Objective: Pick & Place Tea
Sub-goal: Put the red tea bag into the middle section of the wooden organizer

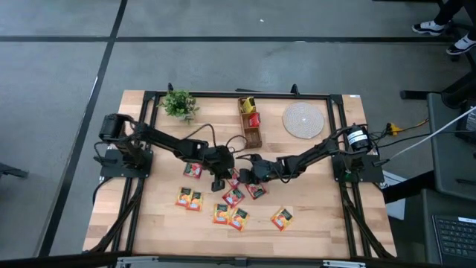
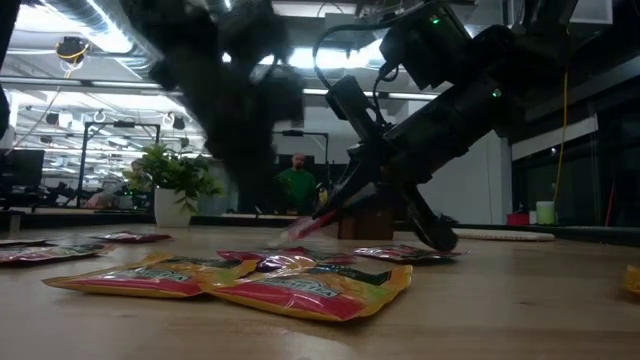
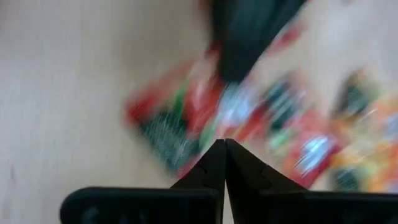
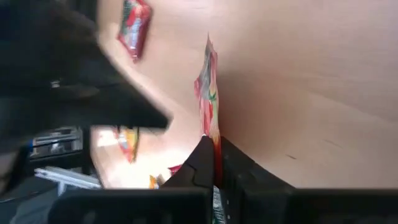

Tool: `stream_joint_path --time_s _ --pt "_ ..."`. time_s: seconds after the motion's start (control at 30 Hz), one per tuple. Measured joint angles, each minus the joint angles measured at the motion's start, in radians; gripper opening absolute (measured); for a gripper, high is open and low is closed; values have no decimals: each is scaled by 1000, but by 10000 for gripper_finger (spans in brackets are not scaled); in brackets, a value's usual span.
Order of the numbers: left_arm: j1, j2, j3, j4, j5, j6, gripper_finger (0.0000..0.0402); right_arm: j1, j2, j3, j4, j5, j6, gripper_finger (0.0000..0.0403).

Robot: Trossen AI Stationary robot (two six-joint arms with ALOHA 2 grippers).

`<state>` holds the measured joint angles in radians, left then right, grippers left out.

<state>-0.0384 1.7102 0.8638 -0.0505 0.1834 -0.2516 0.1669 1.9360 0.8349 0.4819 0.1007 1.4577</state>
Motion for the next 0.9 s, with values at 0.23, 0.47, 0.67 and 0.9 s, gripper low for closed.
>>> stream_joint_path --time_s 0.23,0.47,0.67,0.9 --pt "3 -187 13 -27 18 -46 11 6 -16 -3 16 -17 -65 6" --pt "57 -361 13 -89 38 -175 40 29 -59 28 27 -52 -215 6" --pt "113 -423 14 -164 93 -261 112 48 -74 79 18 -52 -327 6" --pt "139 -427 13 -258 258 -269 196 54 -82 123 8 -52 -422 6"
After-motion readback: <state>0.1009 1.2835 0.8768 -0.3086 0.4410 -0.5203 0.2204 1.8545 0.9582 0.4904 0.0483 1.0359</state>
